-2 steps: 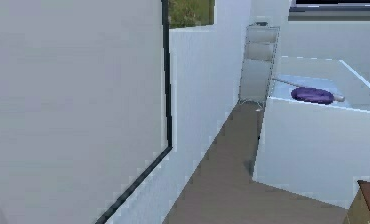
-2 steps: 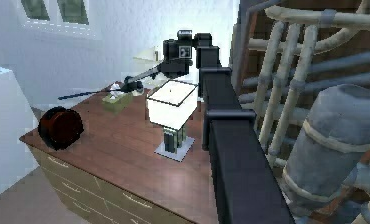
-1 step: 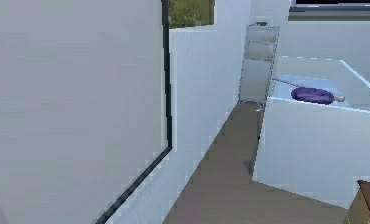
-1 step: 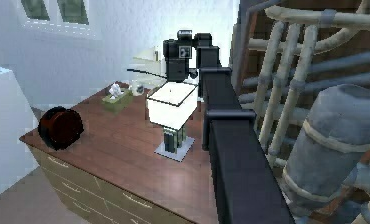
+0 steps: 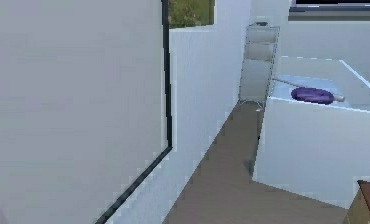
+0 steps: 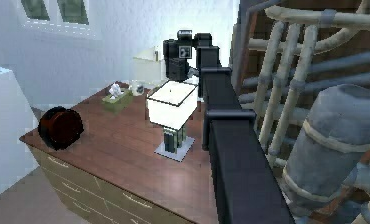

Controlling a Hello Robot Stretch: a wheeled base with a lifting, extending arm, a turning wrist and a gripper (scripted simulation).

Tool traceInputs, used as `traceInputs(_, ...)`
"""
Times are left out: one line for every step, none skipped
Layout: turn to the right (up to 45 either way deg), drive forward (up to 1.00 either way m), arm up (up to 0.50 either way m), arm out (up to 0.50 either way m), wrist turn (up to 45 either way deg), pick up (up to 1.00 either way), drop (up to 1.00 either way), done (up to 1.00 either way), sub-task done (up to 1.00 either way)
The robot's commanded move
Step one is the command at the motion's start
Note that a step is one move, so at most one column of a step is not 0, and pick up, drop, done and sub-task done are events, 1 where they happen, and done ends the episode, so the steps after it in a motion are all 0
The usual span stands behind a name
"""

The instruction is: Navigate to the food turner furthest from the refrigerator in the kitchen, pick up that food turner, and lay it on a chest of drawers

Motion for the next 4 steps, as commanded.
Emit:
traceInputs(0.0, 0.00, -0.04, 0.00, 0.0, 0.00, 0.00, 0.00, 0.00)
traceInputs(0.0, 0.00, -0.32, 0.00, 0.0, 0.00, 0.00, 0.00, 0.00)
traceInputs(0.0, 0.00, 0.00, 0.00, 0.0, 0.00, 1.00, 0.00, 0.00)
traceInputs(0.0, 0.00, 0.04, 0.00, 0.0, 0.00, 0.00, 0.00, 0.00)
